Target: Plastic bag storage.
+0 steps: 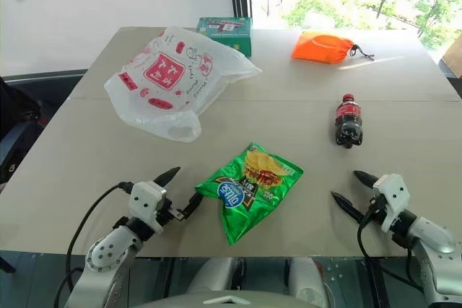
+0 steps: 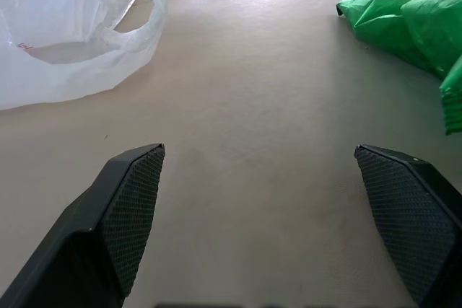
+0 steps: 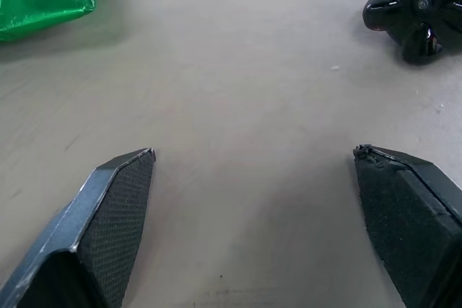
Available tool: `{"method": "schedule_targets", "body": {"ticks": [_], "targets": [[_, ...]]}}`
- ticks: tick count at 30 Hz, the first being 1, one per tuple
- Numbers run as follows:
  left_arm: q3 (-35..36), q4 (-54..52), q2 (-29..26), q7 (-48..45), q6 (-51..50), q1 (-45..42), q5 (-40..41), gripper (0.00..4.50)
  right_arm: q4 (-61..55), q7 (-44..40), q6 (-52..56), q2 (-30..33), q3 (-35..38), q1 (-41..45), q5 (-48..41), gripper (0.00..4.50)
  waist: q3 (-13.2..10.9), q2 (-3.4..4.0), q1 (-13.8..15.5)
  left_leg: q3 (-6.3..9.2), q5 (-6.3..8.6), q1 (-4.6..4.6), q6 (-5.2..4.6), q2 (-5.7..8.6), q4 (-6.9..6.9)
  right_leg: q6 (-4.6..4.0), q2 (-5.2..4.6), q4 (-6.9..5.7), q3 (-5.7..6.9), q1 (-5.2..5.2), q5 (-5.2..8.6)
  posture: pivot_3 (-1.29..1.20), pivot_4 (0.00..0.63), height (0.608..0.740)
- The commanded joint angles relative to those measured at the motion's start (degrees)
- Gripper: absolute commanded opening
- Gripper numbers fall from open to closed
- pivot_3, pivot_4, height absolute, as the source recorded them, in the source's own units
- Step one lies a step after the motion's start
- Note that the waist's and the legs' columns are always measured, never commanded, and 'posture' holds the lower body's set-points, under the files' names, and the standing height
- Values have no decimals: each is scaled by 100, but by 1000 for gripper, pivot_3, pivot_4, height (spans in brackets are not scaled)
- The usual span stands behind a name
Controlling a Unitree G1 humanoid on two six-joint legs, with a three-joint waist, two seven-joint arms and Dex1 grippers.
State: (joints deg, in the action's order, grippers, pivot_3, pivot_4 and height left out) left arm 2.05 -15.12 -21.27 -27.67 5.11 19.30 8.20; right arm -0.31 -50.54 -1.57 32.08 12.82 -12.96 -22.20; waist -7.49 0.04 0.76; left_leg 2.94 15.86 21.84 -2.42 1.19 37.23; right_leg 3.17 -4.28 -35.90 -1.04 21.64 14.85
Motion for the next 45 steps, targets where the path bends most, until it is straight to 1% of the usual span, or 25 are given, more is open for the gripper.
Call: {"method": "schedule_targets", "body": {"ticks": [1,3,4,6,10,14,16,22,27,30,32,34,36,37,38,42,43,45], "targets": [[181,-150,109,258,-54,-153,26,4483,-354,-250,193,156,-92,16,-149,4438,0,0,3,0,0,0,0,0,0,0,0,-1,0,0,0,0,150,740],[258,-245,215,489,-125,-437,20,4483,-630,-651,135,425,-230,-20,-129,4438,-4,6,5,1,0,1,0,-1,0,0,0,-2,1,0,0,0,150,740],[293,-270,240,572,-148,-567,8,4483,-799,-709,276,459,-190,20,-305,4438,-10,10,6,1,0,3,0,0,1,0,0,-3,1,0,0,0,150,740],[295,-276,258,724,-197,-867,-136,4483,-1119,-689,570,438,-36,176,-793,4438,-23,24,19,3,0,8,0,1,7,17,1,-5,5,1,-10,0,150,740],[118,60,376,1062,-539,-1615,-483,4483,-1506,-789,1057,687,-31,444,-1142,4438,-28,21,11,8,-1,12,0,7,9,22,21,-8,12,2,-13,0,150,740],[-131,476,482,1233,-827,-2164,-810,4483,-1779,-644,1474,707,23,785,-1509,4438,-30,17,12,6,-2,12,1,17,13,25,26,-9,27,2,-14,0,150,740],[-254,692,530,1402,-1075,-2409,-1051,4483,-1831,-611,1573,704,32,853,-1529,4438,-34,9,12,5,-2,13,1,20,13,26,27,-10,29,3,-13,0,150,740],[-317,1056,748,1745,-1325,-2861,-1304,4483,-1723,-599,1493,593,1,847,-1366,4438,-40,1,14,6,-15,16,23,20,15,36,26,-12,30,5,-7,0,150,740],[-428,1270,830,1840,-1259,-3034,-1451,4483,-1652,-572,1386,483,-42,870,-1228,4438,-40,1,12,3,-16,14,25,21,17,36,25,-20,26,6,-7,0,150,740],[-348,1266,899,1897,-1187,-3091,-1354,3723,-1610,-581,1304,436,-54,875,-1158,4500,-40,0,12,3,-17,14,26,20,17,36,25,-24,25,9,-7,0,150,740],[-272,1206,930,1894,-1133,-3089,-1252,2813,-1585,-581,1263,409,-41,893,-1125,4500,-40,0,12,2,-17,14,26,20,18,36,24,-28,23,11,-7,0,150,740],[-203,1109,945,1854,-1096,-3025,-1136,1791,-1562,-595,1230,406,-26,919,-1113,4500,-40,0,11,2,-17,14,27,20,18,36,24,-31,22,12,-7,0,150,740],[-138,968,956,1755,-950,-2907,-965,929,-1543,-600,1240,413,-16,952,-1121,4500,-40,0,8,1,-18,14,28,20,19,36,23,-36,19,15,-7,0,150,740],[-105,842,977,1660,-855,-2818,-817,630,-1546,-585,1339,438,-34,966,-1144,4500,-40,0,5,-1,-18,13,28,20,19,36,23,-38,18,16,-7,0,150,740],[-59,706,1013,1549,-759,-2721,-625,79,-1567,-530,1493,454,-59,986,-1188,4500,-41,0,3,-3,-18,13,29,19,19,36,23,-39,15,17,-7,0,150,740],[57,141,991,1173,-706,-2203,-79,79,-1775,-108,2934,643,-270,1233,-1653,4500,-41,-1,9,-5,-18,14,30,16,21,35,-1,-39,2,18,-7,0,150,740],[84,13,948,1062,-671,-1998,22,79,-1774,-21,3507,691,-348,1366,-1944,4500,-41,1,-3,0,-18,15,29,15,21,34,-4,-39,-3,18,-7,0,150,740],[109,-147,891,941,-600,-1745,117,79,-1756,115,4249,752,-403,1546,-2307,4500,-41,1,0,-3,-15,13,24,12,20,33,-3,-42,-9,18,-7,0,150,740]]}}
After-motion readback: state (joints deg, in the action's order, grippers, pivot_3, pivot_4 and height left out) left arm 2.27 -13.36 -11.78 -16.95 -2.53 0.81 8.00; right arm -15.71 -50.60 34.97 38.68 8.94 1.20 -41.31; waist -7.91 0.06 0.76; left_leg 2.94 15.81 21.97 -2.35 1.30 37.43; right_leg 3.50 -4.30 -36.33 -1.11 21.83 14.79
